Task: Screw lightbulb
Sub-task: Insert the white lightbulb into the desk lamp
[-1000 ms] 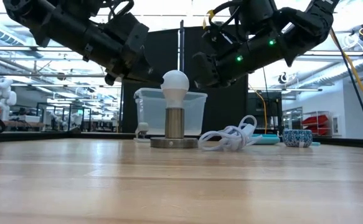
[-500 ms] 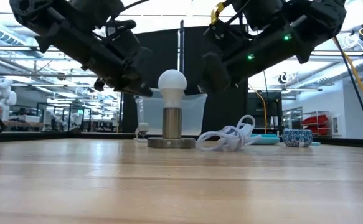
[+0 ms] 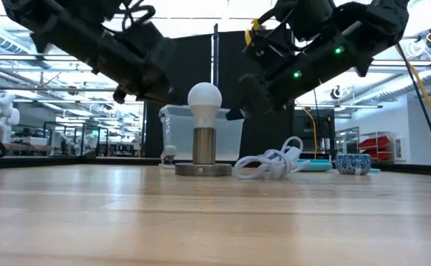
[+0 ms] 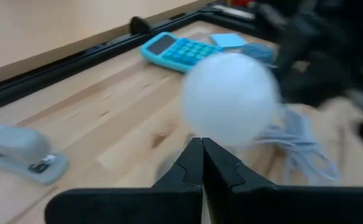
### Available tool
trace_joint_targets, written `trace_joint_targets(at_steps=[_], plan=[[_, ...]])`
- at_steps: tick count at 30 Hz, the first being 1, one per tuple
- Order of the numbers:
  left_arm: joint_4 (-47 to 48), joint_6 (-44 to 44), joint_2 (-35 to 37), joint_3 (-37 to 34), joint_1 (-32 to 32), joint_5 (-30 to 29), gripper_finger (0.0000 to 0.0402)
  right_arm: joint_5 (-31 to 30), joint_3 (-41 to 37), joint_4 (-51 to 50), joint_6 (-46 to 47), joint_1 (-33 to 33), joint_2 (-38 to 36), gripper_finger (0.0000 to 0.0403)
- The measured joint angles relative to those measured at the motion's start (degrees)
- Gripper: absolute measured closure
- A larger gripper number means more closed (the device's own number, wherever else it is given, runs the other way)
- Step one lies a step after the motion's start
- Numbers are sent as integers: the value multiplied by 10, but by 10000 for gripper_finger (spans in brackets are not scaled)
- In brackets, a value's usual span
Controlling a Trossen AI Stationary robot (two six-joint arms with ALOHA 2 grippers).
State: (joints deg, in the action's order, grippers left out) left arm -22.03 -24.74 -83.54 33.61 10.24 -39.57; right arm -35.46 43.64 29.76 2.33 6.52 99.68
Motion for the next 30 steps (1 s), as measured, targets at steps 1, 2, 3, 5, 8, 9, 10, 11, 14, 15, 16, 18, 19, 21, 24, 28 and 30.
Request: trace_joint_targets(at_steps=[1, 2, 3, 5, 8, 9, 10, 11, 14, 15, 16, 18, 19, 21, 24, 28, 30], plan=[[-1, 3, 2, 0, 7, 0, 402, -4, 0, 1, 0, -4, 0, 403], [-7, 9, 3, 0, 13, 0, 402, -5, 0, 4, 0, -9, 0, 403], [-11, 17, 4, 0, 19, 1, 402, -4, 0, 9, 0, -15, 0, 403], [-17, 29, 7, 0, 29, 2, 402, -4, 0, 22, 0, -25, 0, 403], [-29, 43, 8, 0, 36, 20, 402, -4, 0, 40, -5, -39, 0, 403], [-34, 45, 8, 0, 36, 30, 402, -2, 0, 50, -11, -43, 0, 403], [-38, 47, 8, 0, 35, 41, 402, 0, 0, 63, -15, -46, 0, 403], [-42, 48, 8, 0, 34, 49, 402, 7, 0, 76, -19, -50, 0, 403], [-46, 55, 8, 0, 29, 57, 402, 46, 0, 113, -28, -60, 0, 403], [-46, 57, 8, 0, 27, 57, 402, 55, 0, 125, -29, -63, 0, 403], [-46, 58, 8, 0, 25, 57, 402, 58, 0, 132, -29, -65, 0, 403], [-46, 58, 8, 0, 20, 57, 402, 59, 0, 135, -34, -68, 0, 403], [-46, 58, 8, 0, 18, 58, 402, 61, 0, 136, -37, -69, 0, 403], [-46, 58, 8, 0, 12, 58, 402, 80, 0, 136, -39, -71, 0, 403], [-41, 58, 8, 0, 6, 59, 402, 101, 0, 136, -41, -70, 0, 403], [-27, 55, 8, 0, -4, 59, 402, 101, 0, 134, -41, -63, 0, 403], [-21, 48, 8, 0, -9, 59, 401, 99, 0, 133, -41, -59, 0, 403]])
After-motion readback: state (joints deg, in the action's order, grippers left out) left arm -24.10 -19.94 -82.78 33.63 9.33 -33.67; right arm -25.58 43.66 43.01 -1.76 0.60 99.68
